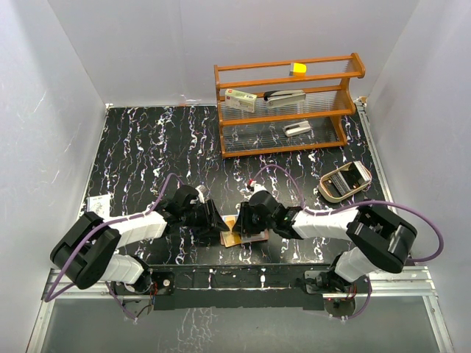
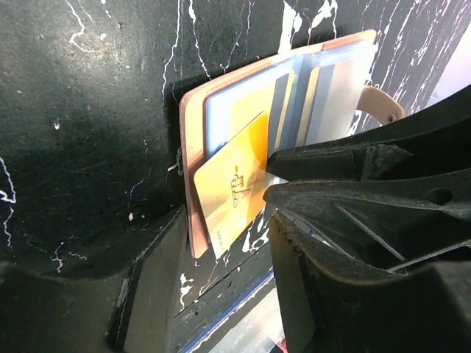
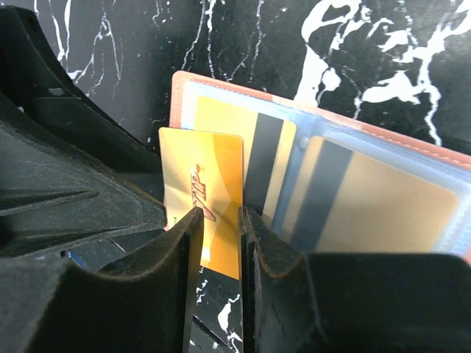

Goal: Put the credit cards into the card holder
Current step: Pick up the credit card from the card holder.

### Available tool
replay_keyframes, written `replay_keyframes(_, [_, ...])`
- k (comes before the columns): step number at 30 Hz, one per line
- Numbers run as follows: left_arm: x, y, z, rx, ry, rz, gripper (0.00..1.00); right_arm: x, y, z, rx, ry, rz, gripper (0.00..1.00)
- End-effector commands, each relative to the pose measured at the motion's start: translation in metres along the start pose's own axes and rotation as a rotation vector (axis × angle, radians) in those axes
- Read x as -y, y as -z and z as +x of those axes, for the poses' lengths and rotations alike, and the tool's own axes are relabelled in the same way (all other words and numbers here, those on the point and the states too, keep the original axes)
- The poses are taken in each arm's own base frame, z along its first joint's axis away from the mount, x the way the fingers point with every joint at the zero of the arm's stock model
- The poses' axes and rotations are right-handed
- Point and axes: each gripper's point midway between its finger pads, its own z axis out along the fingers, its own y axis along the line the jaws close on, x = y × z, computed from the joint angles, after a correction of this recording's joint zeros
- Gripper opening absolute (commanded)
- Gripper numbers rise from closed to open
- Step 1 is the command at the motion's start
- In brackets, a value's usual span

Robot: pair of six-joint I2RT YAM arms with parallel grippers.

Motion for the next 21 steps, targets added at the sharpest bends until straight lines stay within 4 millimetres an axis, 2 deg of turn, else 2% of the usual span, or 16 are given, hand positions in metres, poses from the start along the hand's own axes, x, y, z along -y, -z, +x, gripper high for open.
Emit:
replay_keyframes(1, [0.005,0.001,-0.002,0.002,-0.01,0.02,0.46,-0.017,-0.005,-0.001,-0.009,0.018,-0.078,0.24])
replay_keyframes(10, [0.016,0.005,-0.005,0.013,-0.019,0.054,0.41,-0.019,-0.01,0.005,-0.027,-0.001,-0.116,0.19])
replay_keyframes(12, [0.017,0.007,-0.005,0.014,-0.019,0.057,0.36,-0.018,-0.01,0.006,-0.025,-0.013,-0.112,0.18])
replay_keyframes(16, [0.022,0.012,-0.006,0.024,-0.02,0.063,0.19,-0.014,-0.01,0.007,-0.022,-0.022,-0.096,0.17])
replay_keyframes(21, [0.025,0.02,-0.009,0.041,-0.026,0.047,0.11,-0.013,-0.007,0.005,-0.016,-0.015,-0.081,0.17])
